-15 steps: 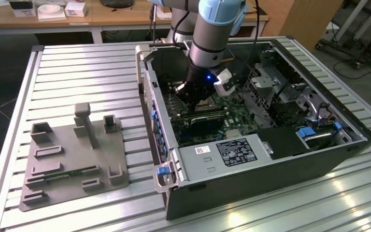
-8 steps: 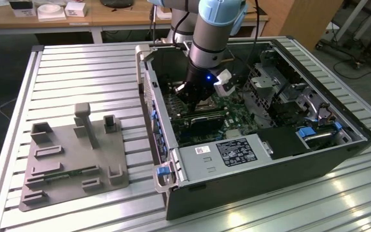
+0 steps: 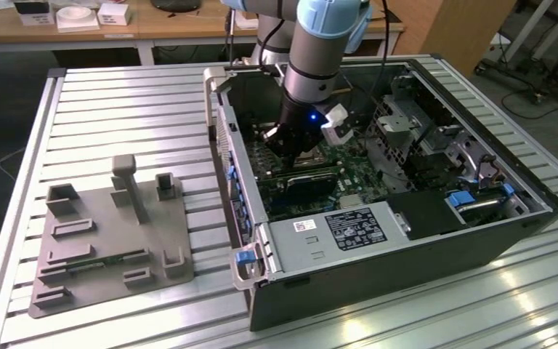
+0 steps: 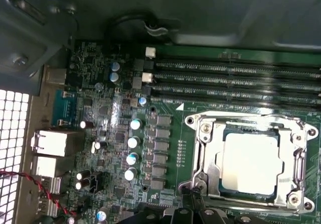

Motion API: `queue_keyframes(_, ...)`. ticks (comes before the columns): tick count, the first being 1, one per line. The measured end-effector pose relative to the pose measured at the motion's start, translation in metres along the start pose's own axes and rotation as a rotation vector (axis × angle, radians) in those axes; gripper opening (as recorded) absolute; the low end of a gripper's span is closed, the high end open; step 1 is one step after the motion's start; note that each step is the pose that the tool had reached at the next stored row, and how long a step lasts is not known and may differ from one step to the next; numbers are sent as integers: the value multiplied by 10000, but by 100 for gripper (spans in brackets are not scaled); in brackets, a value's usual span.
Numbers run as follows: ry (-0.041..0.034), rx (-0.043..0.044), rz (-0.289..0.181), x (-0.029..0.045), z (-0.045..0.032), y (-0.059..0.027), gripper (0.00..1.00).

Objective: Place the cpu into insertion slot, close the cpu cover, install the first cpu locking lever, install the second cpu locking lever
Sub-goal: 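Install the second cpu locking lever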

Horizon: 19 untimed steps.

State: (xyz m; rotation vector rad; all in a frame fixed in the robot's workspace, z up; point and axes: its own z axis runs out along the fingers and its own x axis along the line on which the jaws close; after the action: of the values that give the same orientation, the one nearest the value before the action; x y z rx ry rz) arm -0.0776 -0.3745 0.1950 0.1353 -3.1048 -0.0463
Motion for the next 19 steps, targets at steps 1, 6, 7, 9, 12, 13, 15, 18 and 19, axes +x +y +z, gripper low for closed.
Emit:
queue_keyframes(1, 2, 27, 0, 0, -2, 0, 10)
queue_keyframes(6, 4, 36, 0, 1, -16, 1, 10)
queue_keyframes(7, 3, 35, 0, 1, -24, 2, 10)
queue_keyframes(9, 7, 39, 0, 2, -46, 4, 10)
queue_keyframes(12, 7, 41, -1, 3, -80, 8, 10)
queue_keyframes(13, 7, 40, -1, 3, -89, 11, 10)
queue_keyframes(15, 6, 39, -2, 3, -113, 13, 10)
queue_keyframes(18, 7, 39, -2, 5, -161, 18, 10)
queue_keyframes(19, 6, 39, -2, 5, -178, 19, 10)
